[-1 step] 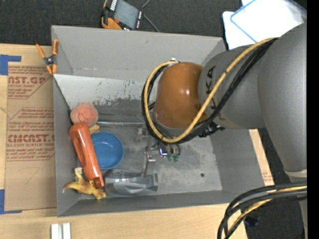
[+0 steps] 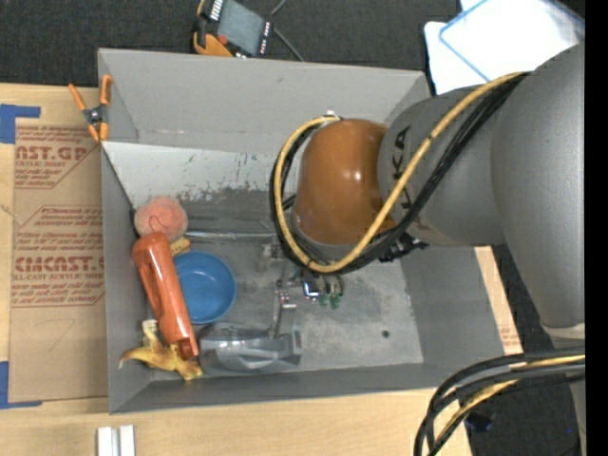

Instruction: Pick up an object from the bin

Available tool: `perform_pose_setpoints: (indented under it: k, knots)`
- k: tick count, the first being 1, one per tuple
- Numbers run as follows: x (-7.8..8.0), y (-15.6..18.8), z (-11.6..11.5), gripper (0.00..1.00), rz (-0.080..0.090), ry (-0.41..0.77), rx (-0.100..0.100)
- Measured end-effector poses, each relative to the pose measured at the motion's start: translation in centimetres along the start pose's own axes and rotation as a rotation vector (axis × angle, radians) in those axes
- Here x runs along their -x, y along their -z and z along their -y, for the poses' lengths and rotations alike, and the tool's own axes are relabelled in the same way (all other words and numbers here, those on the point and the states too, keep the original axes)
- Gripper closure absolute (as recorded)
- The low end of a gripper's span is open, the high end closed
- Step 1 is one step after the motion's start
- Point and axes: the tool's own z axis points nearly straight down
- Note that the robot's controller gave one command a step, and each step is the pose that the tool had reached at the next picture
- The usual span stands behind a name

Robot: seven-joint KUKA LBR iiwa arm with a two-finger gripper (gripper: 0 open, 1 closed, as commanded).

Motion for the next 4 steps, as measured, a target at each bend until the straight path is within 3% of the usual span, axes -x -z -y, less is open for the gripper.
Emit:
perform_pose_setpoints:
  k: [1, 2, 3, 4]
  knots:
    - [-1.1, -6.1, -3.0, 0.0, 0.02, 0.011, 0.005]
    - [0.1, -6.3, -6.2, 0.0, 0.033, -0.029, -0.005]
    - [-0.7, -6.2, -5.5, 0.0, 0.055, -0.019, 0.011]
    - [0.0, -5.9, -5.8, 0.0, 0.044, 0.005, 0.0]
